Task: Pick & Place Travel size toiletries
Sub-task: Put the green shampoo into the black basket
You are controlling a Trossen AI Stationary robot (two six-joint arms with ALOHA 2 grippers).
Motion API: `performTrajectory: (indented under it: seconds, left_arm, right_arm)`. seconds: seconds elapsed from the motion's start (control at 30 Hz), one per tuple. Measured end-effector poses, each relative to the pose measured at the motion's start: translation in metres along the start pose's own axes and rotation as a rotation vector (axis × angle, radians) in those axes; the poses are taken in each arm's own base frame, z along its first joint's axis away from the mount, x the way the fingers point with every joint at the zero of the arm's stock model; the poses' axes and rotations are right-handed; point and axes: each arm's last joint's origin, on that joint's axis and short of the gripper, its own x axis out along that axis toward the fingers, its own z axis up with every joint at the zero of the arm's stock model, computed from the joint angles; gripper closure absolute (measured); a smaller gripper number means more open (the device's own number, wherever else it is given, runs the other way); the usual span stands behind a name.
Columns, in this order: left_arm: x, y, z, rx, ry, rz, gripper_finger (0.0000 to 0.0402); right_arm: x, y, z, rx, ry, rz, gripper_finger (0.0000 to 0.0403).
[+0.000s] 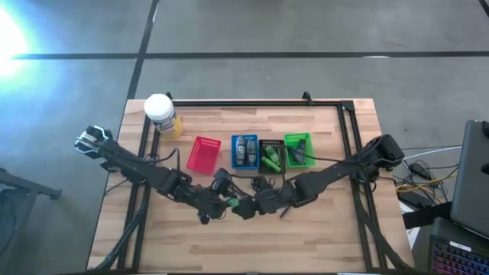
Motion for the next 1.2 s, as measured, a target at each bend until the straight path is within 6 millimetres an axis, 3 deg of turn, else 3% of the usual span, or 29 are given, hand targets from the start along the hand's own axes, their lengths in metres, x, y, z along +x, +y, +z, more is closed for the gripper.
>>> performTrajectory:
  seconds: [0.8,1.0,1.2]
  left_arm:
    - [0.005,0.013,-0.003,-0.004,-0.027,0.012,0.0245]
    - [0.006,0.013,-0.008,-0.005,0.004,-0.006,0.0243]
    - [0.006,0.013,-0.008,-0.018,0.013,0.0,0.0215]
  right_arm:
    - [0.004,-0.009,0.006,0.026,-0.028,-0.048,0.0157]
    - [0.004,-0.009,0.006,0.023,-0.026,-0.046,0.0206]
    - [0.004,-0.009,0.006,0.019,-0.026,-0.044,0.0274]
